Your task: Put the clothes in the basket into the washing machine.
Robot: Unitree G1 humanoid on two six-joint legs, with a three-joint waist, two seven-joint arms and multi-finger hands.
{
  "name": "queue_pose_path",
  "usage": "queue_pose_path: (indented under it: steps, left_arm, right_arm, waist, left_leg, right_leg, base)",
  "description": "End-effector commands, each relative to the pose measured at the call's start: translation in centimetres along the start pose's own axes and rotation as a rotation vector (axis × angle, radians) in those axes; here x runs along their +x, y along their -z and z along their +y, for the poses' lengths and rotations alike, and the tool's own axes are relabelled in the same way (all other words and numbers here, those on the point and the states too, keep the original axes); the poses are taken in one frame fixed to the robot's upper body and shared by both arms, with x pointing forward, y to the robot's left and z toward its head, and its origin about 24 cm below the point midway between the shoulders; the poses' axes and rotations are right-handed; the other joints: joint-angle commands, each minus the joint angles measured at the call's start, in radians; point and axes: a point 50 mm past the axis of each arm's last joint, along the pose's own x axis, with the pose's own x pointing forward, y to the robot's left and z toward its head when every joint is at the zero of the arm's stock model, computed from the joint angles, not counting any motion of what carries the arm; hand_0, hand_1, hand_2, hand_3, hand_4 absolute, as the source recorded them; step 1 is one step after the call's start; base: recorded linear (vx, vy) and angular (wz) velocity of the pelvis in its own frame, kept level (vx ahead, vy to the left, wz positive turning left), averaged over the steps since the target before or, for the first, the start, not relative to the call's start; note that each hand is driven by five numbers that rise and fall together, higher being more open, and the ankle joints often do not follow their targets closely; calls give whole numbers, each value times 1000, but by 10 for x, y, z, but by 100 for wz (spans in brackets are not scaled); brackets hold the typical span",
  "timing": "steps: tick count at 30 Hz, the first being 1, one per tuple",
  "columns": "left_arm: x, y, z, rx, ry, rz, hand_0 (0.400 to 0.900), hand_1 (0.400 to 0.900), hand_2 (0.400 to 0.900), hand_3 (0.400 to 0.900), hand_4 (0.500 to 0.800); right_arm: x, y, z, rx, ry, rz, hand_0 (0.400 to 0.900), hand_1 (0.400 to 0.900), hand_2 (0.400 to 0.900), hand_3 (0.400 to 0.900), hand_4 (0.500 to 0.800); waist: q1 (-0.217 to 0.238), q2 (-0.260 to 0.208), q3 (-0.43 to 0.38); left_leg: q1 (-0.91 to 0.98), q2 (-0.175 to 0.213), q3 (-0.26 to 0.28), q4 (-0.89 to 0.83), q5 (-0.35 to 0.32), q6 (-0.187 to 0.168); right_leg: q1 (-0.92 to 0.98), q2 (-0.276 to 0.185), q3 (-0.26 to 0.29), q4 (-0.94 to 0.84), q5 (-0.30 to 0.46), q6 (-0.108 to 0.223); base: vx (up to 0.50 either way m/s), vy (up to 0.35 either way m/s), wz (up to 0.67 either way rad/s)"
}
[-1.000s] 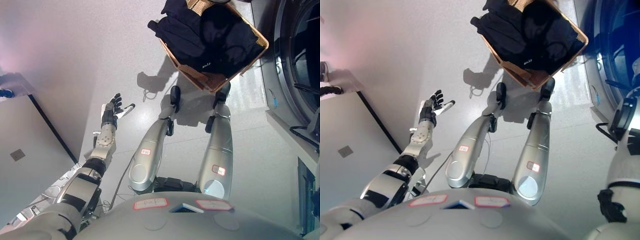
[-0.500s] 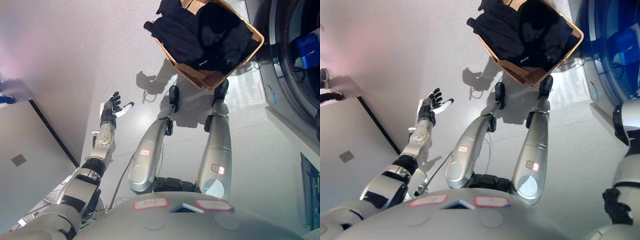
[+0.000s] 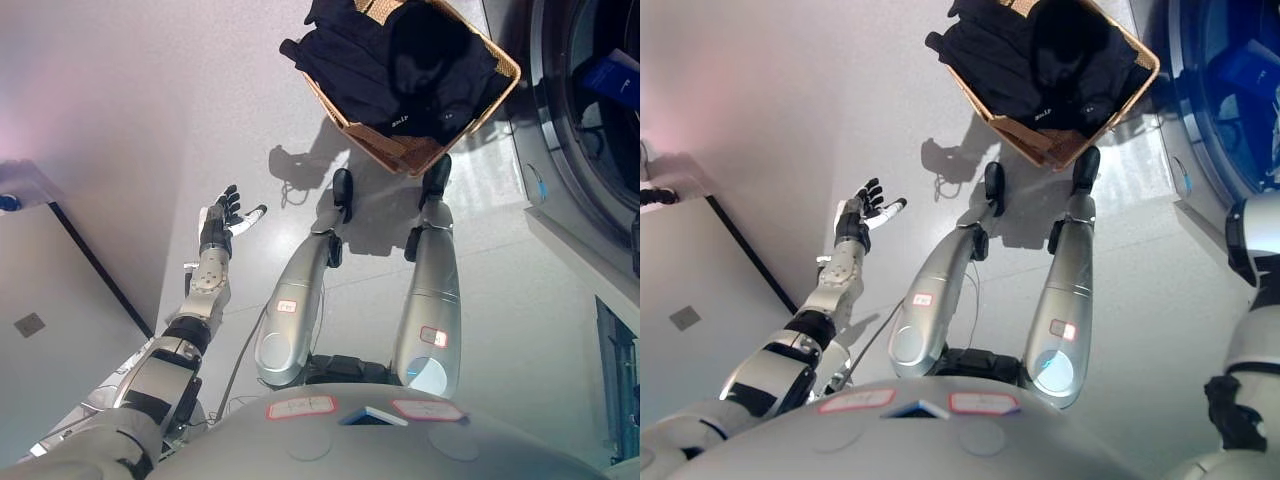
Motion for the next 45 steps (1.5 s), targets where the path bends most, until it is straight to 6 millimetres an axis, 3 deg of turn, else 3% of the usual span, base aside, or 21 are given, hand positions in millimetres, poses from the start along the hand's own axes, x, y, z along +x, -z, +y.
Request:
queue_pose_path:
  steps: [1,8,9,11,17,18,19,23,26,30,34,35,37,45]
  left_arm:
    - [-11,25,51,40,-147,77,900,900,900,900,800]
    - [-7,20,55,43,-155,64,900,900,900,900,800]
    - [-7,20,55,44,-156,64,900,900,900,900,800]
    - [-8,24,57,48,-163,86,900,900,900,900,800]
    - [-14,42,60,67,-162,179,900,900,900,900,800]
    - [-14,42,60,68,-162,179,900,900,900,900,800]
    - [-18,49,59,87,-144,213,900,900,900,900,800]
    - [-22,59,59,124,-127,261,900,900,900,900,800]
    - [-25,62,59,137,-121,274,900,900,900,900,800]
    - [-25,63,59,137,-128,281,900,900,900,900,800]
    - [-17,52,50,126,-118,230,900,900,900,900,800]
    - [-17,51,48,121,-121,226,900,900,900,900,800]
    - [-15,48,46,116,-122,214,900,900,900,900,800]
    - [-14,44,41,106,-117,187,900,900,900,900,800]
  right_arm:
    - [-2,-16,5,201,0,-72,900,900,900,900,800]
    - [-52,17,87,355,-223,27,900,900,900,900,800]
    - [-52,17,88,355,-224,28,900,900,900,900,800]
    - [-85,40,120,399,-323,88,900,900,900,900,800]
    - [-166,102,171,409,-539,312,900,900,900,900,800]
    - [-166,102,171,409,-539,312,900,900,900,900,800]
    - [-195,122,182,370,-625,379,900,900,900,900,800]
    - [-246,154,193,340,-734,526,900,900,900,900,800]
    - [-270,168,195,319,-780,589,900,900,900,900,800]
    - [-275,173,194,346,-767,641,900,900,900,900,800]
    - [-270,169,196,312,-752,649,900,900,900,900,800]
    - [-266,168,195,314,-733,654,900,900,900,900,800]
    - [-248,159,194,331,-685,628,900,900,900,900,800]
    - [-207,130,190,418,-597,562,900,900,900,900,800]
  waist:
    - [28,-70,-51]
    - [27,-113,-50]
    - [28,-114,-50]
    - [20,-140,-53]
    - [10,-194,-70]
    - [10,-194,-69]
    - [11,-208,-77]
    - [9,-223,-75]
    - [5,-223,-68]
    - [1,-217,-63]
    - [7,-183,-64]
    - [10,-174,-67]
    - [18,-156,-65]
    - [43,-123,-58]
  left_leg:
    - [-17,22,-66,-44,50,-69]
    - [15,24,-83,-33,44,-66]
    - [16,24,-83,-33,44,-66]
    - [43,27,-92,-36,41,-65]
    - [128,31,-105,-28,23,-59]
    - [129,31,-105,-28,23,-59]
    - [167,31,-105,-24,10,-54]
    - [226,29,-105,11,-19,-43]
    - [233,24,-105,66,-44,-35]
    - [216,19,-103,131,-69,-28]
    - [61,2,-106,276,-106,-22]
    - [34,2,-108,325,-152,-24]
    - [-32,2,-105,392,-172,-22]
    - [-151,0,-90,491,-204,-24]
  right_leg:
    - [60,36,-39,17,-46,-3]
    - [112,39,-67,20,-59,-9]
    - [113,39,-67,20,-59,-9]
    - [148,42,-80,10,-60,-11]
    - [252,50,-97,-3,-70,-10]
    - [252,50,-97,-4,-70,-10]
    - [300,53,-99,-9,-75,-9]
    - [365,51,-101,3,-95,-7]
    - [376,51,-98,43,-115,-12]
    - [354,50,-96,108,-136,-17]
    - [206,38,-98,255,-191,-32]
    - [180,36,-92,302,-237,-29]
    - [114,32,-90,369,-259,-37]
    - [-15,14,-81,491,-303,-48]
  base:
    - [-9,-52,11]
    - [2,-44,14]
    - [11,-40,9]
    - [11,-40,10]
    - [36,-28,0]
    - [57,-13,-5]
    - [63,-3,-7]
    - [49,1,-5]
    - [14,10,-1]
    - [-52,30,-2]
    - [-108,15,12]
    - [-18,-1,10]
    - [-69,14,8]
    - [-37,11,5]
